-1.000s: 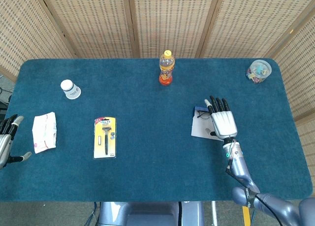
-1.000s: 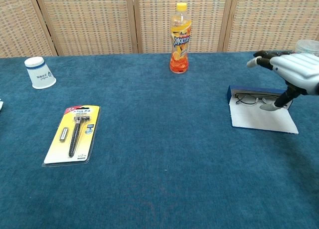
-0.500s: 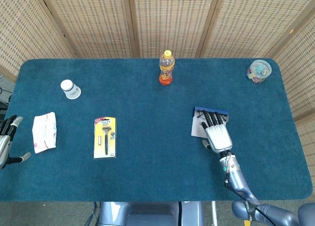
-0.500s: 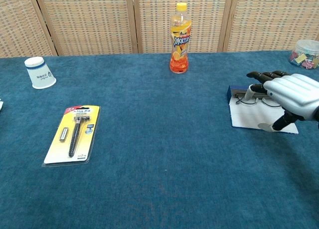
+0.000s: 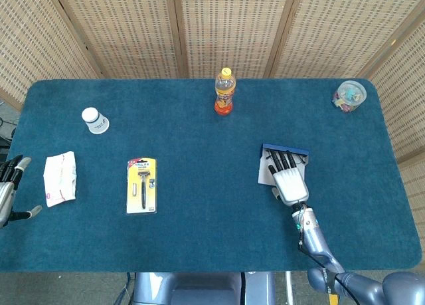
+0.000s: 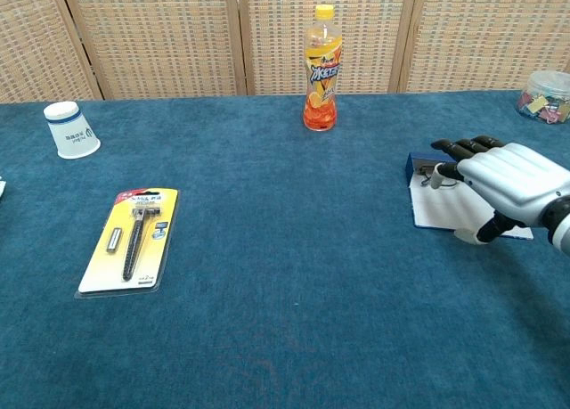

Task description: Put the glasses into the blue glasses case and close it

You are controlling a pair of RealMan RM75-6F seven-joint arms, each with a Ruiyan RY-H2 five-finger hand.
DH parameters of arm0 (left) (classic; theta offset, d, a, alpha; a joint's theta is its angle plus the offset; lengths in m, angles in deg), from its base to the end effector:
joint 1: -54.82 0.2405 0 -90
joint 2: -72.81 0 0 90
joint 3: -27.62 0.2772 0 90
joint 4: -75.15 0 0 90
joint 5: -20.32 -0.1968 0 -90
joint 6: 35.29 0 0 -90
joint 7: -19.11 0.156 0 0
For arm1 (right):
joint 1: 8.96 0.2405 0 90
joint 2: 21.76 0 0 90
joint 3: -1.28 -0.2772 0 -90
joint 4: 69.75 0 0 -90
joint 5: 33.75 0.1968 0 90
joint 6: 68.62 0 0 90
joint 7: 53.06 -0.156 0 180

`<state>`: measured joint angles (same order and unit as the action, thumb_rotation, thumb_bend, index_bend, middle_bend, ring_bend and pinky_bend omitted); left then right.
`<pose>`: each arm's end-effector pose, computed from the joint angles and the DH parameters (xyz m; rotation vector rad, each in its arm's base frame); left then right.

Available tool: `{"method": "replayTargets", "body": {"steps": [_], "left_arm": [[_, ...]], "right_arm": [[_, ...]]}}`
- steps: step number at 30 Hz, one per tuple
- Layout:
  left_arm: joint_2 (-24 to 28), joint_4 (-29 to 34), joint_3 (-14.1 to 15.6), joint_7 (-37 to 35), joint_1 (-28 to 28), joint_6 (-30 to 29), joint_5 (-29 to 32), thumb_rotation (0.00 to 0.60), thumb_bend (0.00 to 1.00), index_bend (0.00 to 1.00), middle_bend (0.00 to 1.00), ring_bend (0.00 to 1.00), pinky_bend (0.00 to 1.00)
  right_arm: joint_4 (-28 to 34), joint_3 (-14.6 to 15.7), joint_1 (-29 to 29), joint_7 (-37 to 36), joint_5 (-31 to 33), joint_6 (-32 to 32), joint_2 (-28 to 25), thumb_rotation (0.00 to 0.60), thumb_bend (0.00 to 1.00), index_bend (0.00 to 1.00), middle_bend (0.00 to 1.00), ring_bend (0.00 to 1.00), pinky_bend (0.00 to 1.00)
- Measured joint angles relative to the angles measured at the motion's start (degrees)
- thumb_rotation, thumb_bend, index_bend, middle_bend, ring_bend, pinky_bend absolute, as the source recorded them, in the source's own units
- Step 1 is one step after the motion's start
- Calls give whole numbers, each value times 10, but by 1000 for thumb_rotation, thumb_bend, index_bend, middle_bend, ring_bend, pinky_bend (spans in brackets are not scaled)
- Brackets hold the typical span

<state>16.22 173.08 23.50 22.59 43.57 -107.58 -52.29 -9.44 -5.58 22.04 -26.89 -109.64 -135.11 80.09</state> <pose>-0.3324 0.2285 0.2008 -1.3832 -1.0179 -0.7056 -0.2485 -0.3389 -0.0346 1.7335 -0.6055 0.7192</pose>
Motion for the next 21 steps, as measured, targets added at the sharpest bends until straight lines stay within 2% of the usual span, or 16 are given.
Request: {"method": "replayTargets", "body": {"steps": [7,21], "left_arm": [[0,0,0,0,1,-1,1,600,0,0,0,0,0],[0,0,0,0,0,1,1,600,0,0,0,0,0]], "right_arm": [[-30,10,0,3,-18,-5,18,600,311,279,0,0,45],[-90,9,4,8,-28,-2,38,600,331,281,0,0,45]]}}
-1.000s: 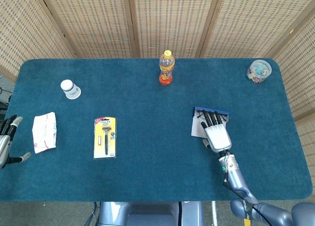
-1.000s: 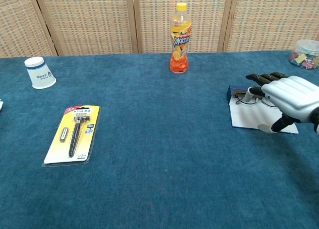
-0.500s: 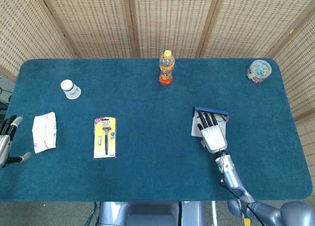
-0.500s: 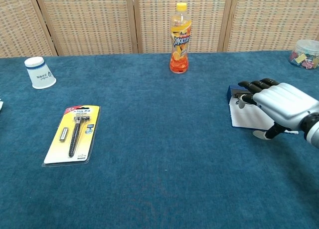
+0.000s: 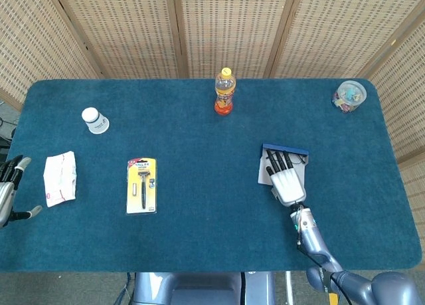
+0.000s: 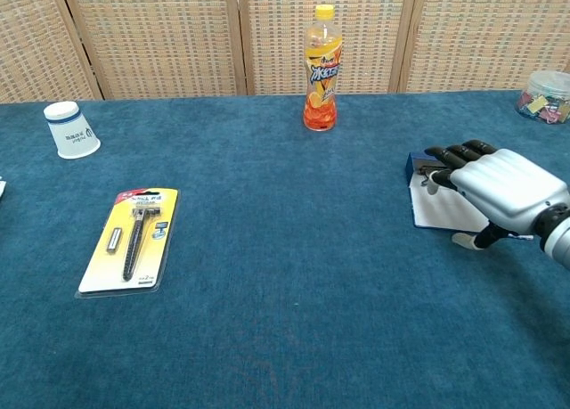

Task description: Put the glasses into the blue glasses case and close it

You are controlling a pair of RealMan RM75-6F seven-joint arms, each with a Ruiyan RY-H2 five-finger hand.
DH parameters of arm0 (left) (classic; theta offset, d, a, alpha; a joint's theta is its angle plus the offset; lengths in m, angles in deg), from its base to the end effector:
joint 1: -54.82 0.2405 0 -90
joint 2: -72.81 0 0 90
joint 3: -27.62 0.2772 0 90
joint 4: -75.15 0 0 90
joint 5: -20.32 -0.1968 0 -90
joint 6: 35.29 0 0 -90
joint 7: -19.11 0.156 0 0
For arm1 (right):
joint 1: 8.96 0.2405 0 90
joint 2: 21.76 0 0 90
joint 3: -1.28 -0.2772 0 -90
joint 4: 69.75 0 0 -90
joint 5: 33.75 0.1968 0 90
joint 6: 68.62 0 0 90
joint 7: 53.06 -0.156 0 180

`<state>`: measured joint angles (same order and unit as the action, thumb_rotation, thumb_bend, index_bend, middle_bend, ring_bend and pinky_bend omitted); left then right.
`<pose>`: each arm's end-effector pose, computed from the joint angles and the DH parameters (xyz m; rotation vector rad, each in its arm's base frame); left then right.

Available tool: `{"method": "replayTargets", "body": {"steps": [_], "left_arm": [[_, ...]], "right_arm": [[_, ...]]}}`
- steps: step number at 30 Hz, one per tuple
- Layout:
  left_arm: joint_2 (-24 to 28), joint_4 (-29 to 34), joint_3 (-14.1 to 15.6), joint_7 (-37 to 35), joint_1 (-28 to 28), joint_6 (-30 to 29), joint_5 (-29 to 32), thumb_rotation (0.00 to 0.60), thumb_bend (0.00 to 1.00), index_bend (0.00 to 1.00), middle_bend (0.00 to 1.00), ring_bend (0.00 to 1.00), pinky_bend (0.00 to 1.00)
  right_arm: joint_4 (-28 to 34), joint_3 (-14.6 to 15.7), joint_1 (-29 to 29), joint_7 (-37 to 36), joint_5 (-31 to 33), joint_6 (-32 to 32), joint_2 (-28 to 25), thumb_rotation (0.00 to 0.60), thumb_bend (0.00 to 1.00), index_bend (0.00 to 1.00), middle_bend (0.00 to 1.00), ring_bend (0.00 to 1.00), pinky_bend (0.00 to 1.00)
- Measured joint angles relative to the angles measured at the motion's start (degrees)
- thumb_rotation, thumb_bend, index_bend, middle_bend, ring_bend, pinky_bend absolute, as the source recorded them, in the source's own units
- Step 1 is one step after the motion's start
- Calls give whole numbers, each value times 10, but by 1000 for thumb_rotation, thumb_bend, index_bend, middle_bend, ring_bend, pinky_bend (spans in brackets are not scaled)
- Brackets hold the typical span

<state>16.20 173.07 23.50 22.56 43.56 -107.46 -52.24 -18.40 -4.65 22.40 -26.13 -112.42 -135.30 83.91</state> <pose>-0.3326 0.2285 0.2004 -1.3834 -1.0204 -0.7046 -0.2572 -0.3427 -0.0465 1.7576 -0.4846 0.6520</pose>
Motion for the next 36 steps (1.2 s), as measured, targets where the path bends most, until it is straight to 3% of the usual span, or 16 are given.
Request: {"method": "replayTargets", "body": {"steps": [8,19,29,36], "left_arm": [[-1,-1,-1,3,-1,2,4,600,0,0,0,0,0],[-1,0,-1,4,-1,1,4,600,0,0,0,0,0],[-1,0,-1,3,-1,0,2,600,0,0,0,0,0],[-1,1,0,5,-1,0,1,600,0,0,0,0,0]], "right_arm": [[-21,-5,1,-9,-2,3,7,600,522,455,0,0,45],[-7,-7,-3,-15,-9,-7,-7,600,569,489,0,0,45],[10,-12,-5,-20,-15,-19,-27,600,569,639,0,0,45],[55,-3,-13,-19,-34,-40,-58,600,569,667,0,0,45]]}}
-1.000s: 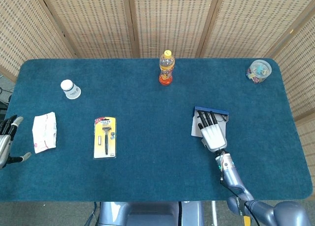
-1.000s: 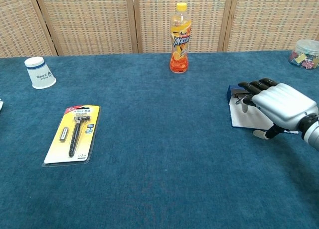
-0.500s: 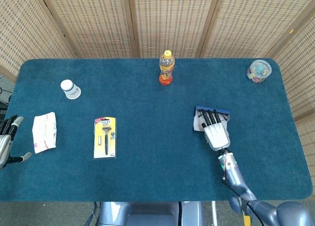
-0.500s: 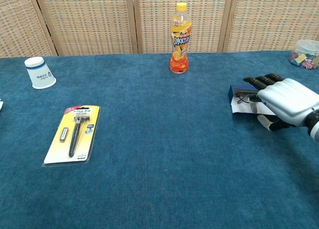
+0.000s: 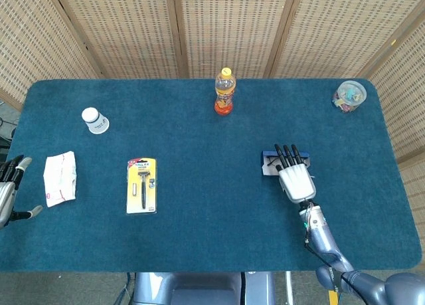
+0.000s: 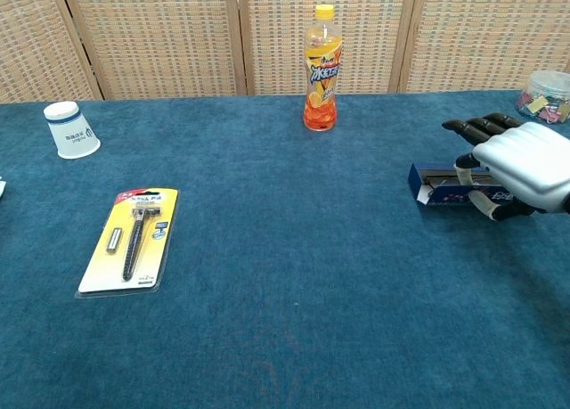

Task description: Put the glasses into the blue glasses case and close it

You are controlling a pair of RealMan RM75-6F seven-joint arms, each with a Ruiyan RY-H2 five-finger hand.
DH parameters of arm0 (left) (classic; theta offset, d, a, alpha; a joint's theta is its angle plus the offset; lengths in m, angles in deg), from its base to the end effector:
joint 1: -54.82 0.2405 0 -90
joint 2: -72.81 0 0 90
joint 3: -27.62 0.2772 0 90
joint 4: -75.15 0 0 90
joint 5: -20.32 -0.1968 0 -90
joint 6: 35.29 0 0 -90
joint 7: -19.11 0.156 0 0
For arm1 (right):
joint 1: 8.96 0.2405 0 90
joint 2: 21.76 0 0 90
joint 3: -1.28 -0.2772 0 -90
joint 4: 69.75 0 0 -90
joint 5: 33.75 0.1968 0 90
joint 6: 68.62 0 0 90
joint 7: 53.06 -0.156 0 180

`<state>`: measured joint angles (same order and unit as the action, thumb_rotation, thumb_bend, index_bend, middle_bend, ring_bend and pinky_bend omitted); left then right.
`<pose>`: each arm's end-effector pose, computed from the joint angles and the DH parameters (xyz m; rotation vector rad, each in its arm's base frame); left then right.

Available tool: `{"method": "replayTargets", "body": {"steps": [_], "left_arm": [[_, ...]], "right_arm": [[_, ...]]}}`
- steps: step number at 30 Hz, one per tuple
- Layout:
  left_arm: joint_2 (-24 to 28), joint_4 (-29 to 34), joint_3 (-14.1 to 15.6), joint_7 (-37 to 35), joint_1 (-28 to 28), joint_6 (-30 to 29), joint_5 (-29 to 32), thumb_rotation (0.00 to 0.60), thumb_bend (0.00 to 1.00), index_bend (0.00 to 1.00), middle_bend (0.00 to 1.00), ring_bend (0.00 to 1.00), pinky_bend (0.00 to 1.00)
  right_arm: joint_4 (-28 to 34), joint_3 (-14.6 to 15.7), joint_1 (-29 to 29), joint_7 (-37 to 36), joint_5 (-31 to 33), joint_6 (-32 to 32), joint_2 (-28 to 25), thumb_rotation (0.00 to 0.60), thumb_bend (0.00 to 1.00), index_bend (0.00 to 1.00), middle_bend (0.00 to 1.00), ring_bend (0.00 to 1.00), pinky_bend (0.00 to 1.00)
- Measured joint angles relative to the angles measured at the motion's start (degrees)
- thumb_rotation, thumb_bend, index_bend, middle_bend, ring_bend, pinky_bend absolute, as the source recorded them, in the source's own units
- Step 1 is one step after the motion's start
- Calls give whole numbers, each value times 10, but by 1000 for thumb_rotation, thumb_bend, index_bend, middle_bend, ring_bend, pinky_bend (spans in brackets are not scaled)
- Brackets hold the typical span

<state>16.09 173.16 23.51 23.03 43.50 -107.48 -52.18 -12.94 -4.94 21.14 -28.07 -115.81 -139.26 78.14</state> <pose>-0.3321 0.2287 0.1996 -1.3864 -1.0168 -0.7013 -0.2566 -0.3409 -0.0107 1.7255 -0.4374 0.7303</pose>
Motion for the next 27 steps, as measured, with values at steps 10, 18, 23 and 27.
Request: {"method": "replayTargets", "body": {"steps": [10,18,23,27], "left_arm": [[0,2,2,0,3,-6,-7,600,0,0,0,0,0],[-1,3,4,3,4,-9,-11,600,0,0,0,0,0],[-2,3,4,5,4,-8,-10,600,0,0,0,0,0],[-2,3,3,5,4,-7,-8,600,0,0,0,0,0]], "right_arm": [[146,46,-28,18,-50,-30,-98,600,569,671,0,0,45],[251,92,-46,50,-99,-34,-170,600,569,671,0,0,45],[273,102,-46,88,-125,-26,-184,600,569,671,0,0,45],[276,94,-37,122,-124,-4,-184,600,569,671,0,0,45]]}}
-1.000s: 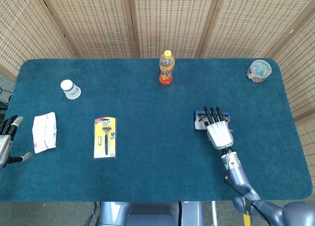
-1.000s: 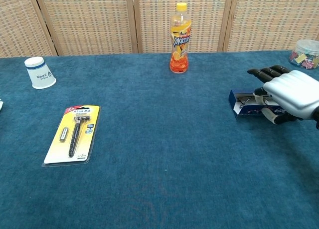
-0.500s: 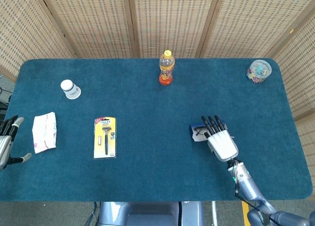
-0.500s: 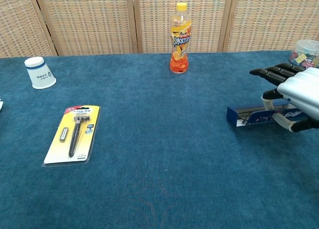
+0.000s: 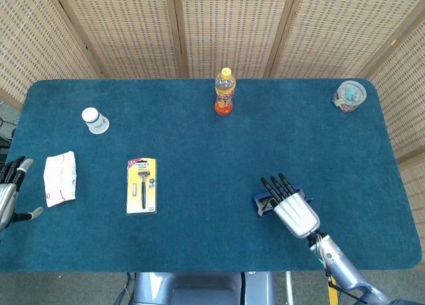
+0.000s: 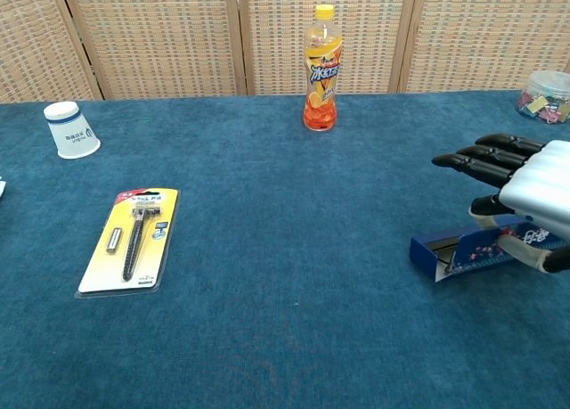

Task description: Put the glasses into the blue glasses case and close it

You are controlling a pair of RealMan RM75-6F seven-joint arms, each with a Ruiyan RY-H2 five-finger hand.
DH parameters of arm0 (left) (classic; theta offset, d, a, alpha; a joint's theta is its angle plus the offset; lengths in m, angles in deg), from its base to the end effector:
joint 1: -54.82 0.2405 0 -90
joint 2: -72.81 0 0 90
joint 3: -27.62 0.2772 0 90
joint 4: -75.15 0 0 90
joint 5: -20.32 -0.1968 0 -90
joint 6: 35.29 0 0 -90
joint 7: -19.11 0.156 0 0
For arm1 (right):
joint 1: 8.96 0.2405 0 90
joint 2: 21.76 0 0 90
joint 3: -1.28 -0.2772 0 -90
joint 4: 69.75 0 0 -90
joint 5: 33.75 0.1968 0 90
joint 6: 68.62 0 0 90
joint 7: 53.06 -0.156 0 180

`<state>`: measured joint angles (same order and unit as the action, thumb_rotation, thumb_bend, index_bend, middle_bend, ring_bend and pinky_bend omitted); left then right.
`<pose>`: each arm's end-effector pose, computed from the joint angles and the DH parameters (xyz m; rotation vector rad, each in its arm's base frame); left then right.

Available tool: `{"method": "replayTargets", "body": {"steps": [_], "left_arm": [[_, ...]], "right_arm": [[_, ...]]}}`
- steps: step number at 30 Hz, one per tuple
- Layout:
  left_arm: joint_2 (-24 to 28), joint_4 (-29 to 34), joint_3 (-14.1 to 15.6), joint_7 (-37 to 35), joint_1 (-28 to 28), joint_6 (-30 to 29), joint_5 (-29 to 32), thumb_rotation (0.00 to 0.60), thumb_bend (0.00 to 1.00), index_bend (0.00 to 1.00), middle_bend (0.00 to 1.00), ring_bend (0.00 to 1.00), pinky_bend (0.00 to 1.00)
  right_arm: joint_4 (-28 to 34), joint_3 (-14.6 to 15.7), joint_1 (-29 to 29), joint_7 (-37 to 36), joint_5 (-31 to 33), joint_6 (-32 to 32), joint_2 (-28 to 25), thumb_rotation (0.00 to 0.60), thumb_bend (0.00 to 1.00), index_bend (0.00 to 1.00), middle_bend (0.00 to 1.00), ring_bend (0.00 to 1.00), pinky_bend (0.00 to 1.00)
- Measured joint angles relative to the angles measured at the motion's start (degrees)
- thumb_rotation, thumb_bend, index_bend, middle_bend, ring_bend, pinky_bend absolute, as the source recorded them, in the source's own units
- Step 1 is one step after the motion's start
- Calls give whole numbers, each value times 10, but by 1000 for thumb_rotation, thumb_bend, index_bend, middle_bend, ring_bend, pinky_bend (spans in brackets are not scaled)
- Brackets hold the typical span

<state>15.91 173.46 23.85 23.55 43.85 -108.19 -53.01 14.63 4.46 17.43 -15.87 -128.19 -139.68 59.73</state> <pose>-0.3305 0.2257 0.1978 -1.3956 -1.0078 -0.7035 -0.2316 -0.2636 0.0311 2.0241 -0.2200 0.7120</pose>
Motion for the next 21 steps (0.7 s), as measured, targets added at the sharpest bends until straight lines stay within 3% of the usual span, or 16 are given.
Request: {"method": "replayTargets", "body": {"steps": [10,17,21], "left_arm": [[1,-1,-2,-2,-2,5,5,600,0,0,0,0,0],[1,-2,-2,-3,-3,7,6,600,0,0,0,0,0],[1,-2,-2,-3,-3,6,5,600,0,0,0,0,0]], "right_arm": [[24,-36,30,101,56,75,-2,600,563,669,0,0,45],[30,-49,39,127,96,102,3,600,441,452,0,0,45],[29,-53,42,133,109,108,5,600,401,384,0,0,45]]}}
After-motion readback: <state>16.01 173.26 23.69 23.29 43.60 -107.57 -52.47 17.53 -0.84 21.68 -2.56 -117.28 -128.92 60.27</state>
